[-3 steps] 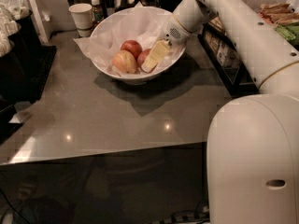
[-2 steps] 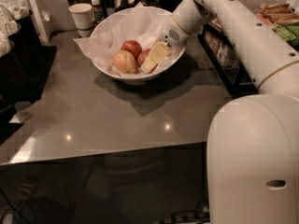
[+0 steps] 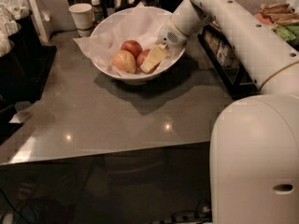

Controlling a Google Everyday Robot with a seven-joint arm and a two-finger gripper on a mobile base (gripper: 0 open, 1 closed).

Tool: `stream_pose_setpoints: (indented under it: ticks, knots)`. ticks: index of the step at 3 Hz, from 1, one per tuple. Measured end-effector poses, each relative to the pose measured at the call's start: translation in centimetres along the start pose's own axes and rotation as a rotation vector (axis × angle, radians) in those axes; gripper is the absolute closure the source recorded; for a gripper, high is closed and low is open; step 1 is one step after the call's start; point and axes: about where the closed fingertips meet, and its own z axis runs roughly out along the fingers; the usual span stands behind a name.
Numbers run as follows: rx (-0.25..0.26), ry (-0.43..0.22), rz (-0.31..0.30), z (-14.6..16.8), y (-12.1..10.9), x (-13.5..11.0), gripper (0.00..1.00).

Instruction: Pick apple from white bowl

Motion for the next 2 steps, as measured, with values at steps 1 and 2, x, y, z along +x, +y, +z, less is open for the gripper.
stream_pose_setpoints:
  ticks: [1,2]
  knots:
    - [0.008,-0.010,-0.003,-0.3,0.3,-0.1,0.94]
    - [-0.015,-0.071,-0.043,-2.0,1.3,-0.9,1.00]
